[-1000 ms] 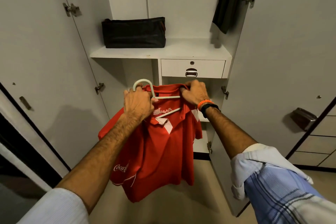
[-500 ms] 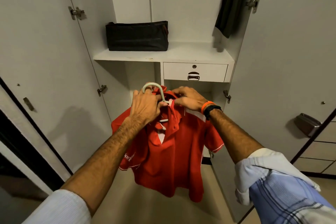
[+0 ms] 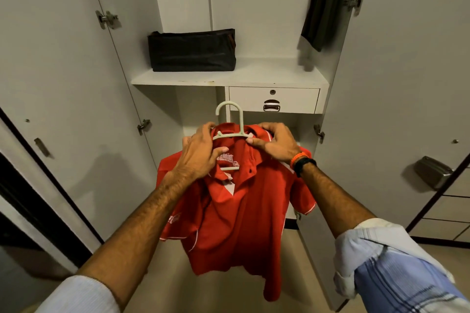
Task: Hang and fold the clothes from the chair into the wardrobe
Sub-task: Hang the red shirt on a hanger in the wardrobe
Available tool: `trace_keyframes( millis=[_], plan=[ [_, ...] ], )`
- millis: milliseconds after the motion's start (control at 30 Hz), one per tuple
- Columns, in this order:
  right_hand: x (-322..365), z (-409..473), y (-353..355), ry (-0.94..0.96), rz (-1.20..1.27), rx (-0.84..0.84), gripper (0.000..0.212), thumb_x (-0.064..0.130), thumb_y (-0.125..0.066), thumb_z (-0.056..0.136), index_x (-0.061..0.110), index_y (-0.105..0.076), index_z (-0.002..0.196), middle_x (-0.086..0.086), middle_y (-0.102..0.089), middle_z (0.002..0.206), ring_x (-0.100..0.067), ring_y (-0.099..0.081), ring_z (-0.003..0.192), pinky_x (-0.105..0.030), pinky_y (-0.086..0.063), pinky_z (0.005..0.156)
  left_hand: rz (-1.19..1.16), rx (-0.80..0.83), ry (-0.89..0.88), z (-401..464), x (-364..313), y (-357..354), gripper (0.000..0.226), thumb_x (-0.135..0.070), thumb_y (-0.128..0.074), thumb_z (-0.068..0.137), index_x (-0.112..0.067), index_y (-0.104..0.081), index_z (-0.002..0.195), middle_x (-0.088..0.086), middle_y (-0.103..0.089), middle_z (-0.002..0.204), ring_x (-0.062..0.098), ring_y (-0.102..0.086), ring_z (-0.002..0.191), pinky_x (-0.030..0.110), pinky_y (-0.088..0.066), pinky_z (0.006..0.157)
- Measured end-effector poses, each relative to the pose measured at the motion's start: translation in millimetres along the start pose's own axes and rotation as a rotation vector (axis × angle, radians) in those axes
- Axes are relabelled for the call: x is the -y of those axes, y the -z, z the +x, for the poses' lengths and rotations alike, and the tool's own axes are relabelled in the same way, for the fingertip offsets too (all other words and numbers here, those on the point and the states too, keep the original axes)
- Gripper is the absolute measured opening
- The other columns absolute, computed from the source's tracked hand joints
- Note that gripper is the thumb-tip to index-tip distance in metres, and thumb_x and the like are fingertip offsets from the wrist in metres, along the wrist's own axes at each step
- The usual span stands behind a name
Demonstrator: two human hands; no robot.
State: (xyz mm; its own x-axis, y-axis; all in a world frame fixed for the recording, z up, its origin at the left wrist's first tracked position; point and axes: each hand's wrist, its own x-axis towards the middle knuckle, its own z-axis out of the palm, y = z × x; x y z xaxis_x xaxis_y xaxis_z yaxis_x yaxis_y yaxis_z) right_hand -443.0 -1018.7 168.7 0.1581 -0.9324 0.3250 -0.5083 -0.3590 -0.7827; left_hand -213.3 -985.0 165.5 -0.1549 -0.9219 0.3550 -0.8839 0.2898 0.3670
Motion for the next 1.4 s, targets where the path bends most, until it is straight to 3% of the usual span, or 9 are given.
trace_keyframes(
  millis=[67,200,433,567,700,767,1100,1267,1400],
  plan=[
    [-4.2,-1.1,4.5,-0.004,0.052,-0.006,0.030,0.033,-0.083,0.074,0.024,-0.076,0.102,0.007,-0.076,0.092,-0.014,-0.071,0.088,-0.044,-0.056,0.089,-0.171,-0.012,0.036,-1.5,4.7,4.0,0.063,-0.041,-0.064,0.092,-0.009,-0.036,0.138,0.010,-0.056,0.134,0.028,-0.054,0.123,0.045,-0.034,0.109],
    [-8.2,-2.9,9.1,0.005,0.077,-0.007,0.036,0.033,-0.083,0.074,0.022,-0.075,0.108,0.006,-0.076,0.098,-0.014,-0.071,0.092,-0.044,-0.057,0.090,-0.304,-0.054,0.061,-0.9,12.4,11.2,0.046,-0.038,-0.072,0.087,-0.013,-0.058,0.122,0.004,-0.068,0.115,0.020,-0.064,0.104,0.027,-0.047,0.086],
    [-4.7,-8.3,16.4,0.046,0.039,0.047,0.025,0.028,-0.082,0.079,0.020,-0.075,0.102,0.004,-0.074,0.093,-0.014,-0.069,0.087,-0.036,-0.057,0.082,-0.420,-0.124,0.134,10.6,11.2,20.0,0.020,-0.036,-0.072,0.087,-0.018,-0.071,0.081,0.005,-0.071,0.076,0.021,-0.065,0.072,0.040,-0.054,0.070],
    [-4.1,-9.8,17.8,0.044,0.030,0.074,0.013,0.025,-0.082,0.079,0.032,-0.074,0.087,0.009,-0.073,0.082,-0.008,-0.066,0.075,-0.030,-0.052,0.072,-0.464,-0.198,0.193,25.3,6.7,25.8,0.029,-0.043,-0.070,0.087,-0.021,-0.065,0.068,0.004,-0.068,0.069,0.019,-0.061,0.065,0.034,-0.050,0.067],
    [-9.2,-11.7,16.0,-0.004,0.062,0.066,0.013,0.035,-0.081,0.074,0.033,-0.076,0.085,0.008,-0.074,0.084,-0.013,-0.069,0.082,-0.042,-0.058,0.080,-0.078,-0.008,0.249,29.8,5.3,19.8,0.041,-0.057,-0.067,0.084,-0.021,-0.068,0.104,0.007,-0.071,0.103,0.029,-0.065,0.097,0.039,-0.053,0.085],
    [-13.4,-14.0,14.5,-0.029,0.075,0.071,0.024,0.042,-0.079,0.070,0.027,-0.077,0.090,0.006,-0.075,0.088,-0.017,-0.070,0.087,-0.047,-0.058,0.084,-0.098,-0.009,0.219,25.4,0.5,16.6,0.043,-0.050,-0.066,0.088,-0.019,-0.065,0.118,0.005,-0.070,0.114,0.027,-0.064,0.106,0.041,-0.052,0.093],
    [-21.2,-17.8,15.0,-0.098,0.120,0.047,0.026,0.049,-0.076,0.066,0.030,-0.077,0.084,0.004,-0.075,0.084,-0.022,-0.069,0.087,-0.052,-0.056,0.086,-0.143,0.158,0.017,14.7,-12.4,1.0,0.019,-0.044,-0.069,0.087,-0.034,-0.062,0.072,-0.007,-0.064,0.085,0.017,-0.061,0.086,0.028,-0.043,0.073],
    [-19.3,-15.4,15.0,-0.090,0.055,0.020,0.019,0.038,-0.075,0.079,0.033,-0.071,0.097,0.011,-0.071,0.097,-0.015,-0.065,0.099,-0.044,-0.053,0.094,-0.070,0.037,0.061,13.7,-17.4,-6.1,0.021,-0.043,-0.060,0.094,-0.024,-0.067,0.086,0.001,-0.067,0.085,0.024,-0.061,0.086,0.031,-0.043,0.074],
    [-18.2,-9.9,17.1,-0.108,-0.198,-0.068,0.038,0.049,-0.053,0.071,0.033,-0.074,0.098,0.008,-0.074,0.095,-0.017,-0.065,0.092,-0.042,-0.055,0.086,-0.044,-0.060,0.091,15.0,-20.9,-6.0,0.020,-0.041,-0.059,0.095,-0.024,-0.068,0.090,0.004,-0.066,0.085,0.027,-0.061,0.087,0.031,-0.042,0.074]
  ],
)
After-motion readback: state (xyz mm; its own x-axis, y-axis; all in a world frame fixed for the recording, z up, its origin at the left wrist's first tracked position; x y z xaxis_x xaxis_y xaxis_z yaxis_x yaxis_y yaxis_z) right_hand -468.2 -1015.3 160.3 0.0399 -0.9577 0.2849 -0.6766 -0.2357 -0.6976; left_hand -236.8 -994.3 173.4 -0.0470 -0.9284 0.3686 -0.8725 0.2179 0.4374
